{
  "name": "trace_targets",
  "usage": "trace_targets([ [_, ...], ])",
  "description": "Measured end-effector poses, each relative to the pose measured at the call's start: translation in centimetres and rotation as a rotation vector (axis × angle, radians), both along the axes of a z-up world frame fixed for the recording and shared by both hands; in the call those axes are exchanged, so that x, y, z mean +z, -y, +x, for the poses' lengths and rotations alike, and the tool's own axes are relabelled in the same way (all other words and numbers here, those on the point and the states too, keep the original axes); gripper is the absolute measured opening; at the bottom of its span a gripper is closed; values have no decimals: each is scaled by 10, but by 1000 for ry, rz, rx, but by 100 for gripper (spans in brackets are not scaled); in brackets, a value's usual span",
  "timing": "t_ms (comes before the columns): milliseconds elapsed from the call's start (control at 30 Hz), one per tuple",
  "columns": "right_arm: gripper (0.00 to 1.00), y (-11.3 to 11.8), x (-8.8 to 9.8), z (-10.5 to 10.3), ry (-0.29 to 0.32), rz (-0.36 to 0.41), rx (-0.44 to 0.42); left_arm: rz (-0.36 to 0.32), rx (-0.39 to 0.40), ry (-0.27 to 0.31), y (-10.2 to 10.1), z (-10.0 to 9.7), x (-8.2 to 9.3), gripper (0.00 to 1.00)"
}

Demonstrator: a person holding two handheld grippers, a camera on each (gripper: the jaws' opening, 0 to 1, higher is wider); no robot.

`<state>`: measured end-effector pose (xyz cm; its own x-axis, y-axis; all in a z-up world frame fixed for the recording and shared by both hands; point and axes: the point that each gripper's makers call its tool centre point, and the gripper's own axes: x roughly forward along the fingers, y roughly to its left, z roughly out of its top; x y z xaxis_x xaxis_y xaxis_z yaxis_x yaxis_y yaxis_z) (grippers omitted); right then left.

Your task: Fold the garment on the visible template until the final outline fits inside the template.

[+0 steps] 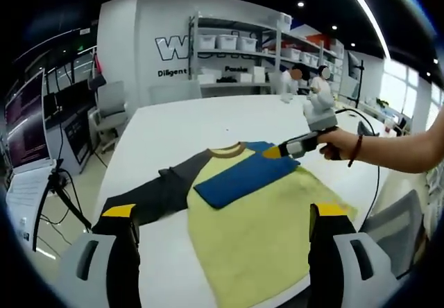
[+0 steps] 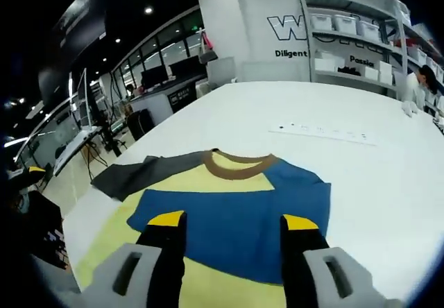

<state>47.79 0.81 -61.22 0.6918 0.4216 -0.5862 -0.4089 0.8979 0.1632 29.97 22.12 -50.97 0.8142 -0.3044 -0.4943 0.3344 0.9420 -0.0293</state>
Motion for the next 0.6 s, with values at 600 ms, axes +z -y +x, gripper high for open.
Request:
trace_targets([
  [600,34,83,-40,-15,-116,-24,-201,-14,-5,-21,2,-1,-6,99],
])
